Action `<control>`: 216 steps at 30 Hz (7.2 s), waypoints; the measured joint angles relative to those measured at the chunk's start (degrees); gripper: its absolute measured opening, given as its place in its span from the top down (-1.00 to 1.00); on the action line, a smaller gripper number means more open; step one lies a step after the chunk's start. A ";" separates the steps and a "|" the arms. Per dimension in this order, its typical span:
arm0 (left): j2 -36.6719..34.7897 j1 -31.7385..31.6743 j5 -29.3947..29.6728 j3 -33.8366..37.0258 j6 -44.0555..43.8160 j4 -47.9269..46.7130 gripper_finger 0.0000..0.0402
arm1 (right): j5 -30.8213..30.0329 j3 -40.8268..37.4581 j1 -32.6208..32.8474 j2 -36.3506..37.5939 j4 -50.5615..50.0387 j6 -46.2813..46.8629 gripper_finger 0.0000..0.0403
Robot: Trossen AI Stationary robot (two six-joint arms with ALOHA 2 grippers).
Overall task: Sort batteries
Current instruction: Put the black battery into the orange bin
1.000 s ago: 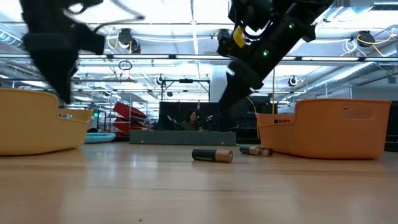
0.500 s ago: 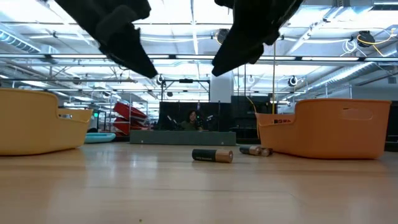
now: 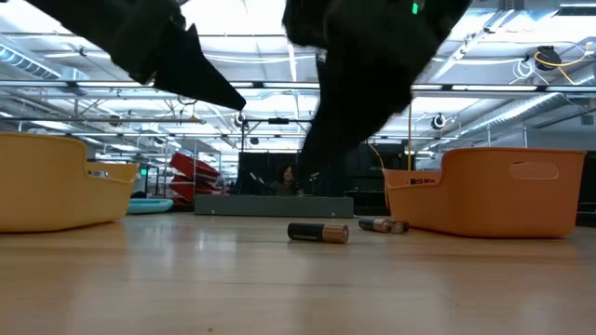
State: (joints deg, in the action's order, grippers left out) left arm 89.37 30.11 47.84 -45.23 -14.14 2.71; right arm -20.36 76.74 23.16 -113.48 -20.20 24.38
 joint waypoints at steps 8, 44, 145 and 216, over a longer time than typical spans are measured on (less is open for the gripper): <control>6.29 1.14 3.10 2.94 5.88 12.60 0.11 | 2.34 2.50 -2.77 -4.59 -5.12 1.03 0.08; 6.83 1.36 3.38 4.31 2.46 14.05 0.11 | -20.57 2.08 -3.13 12.90 -44.75 13.15 0.89; 6.83 1.64 3.09 4.26 -1.12 9.64 0.11 | 8.61 10.88 -14.32 3.24 -40.85 -5.74 0.03; 6.83 0.44 0.23 4.26 -3.42 8.49 0.11 | 13.37 7.35 -6.98 3.34 -33.92 -13.55 0.21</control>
State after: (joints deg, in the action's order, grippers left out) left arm 96.20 30.55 48.07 -40.97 -17.56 11.19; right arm -6.99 84.09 16.17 -110.14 -54.12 10.83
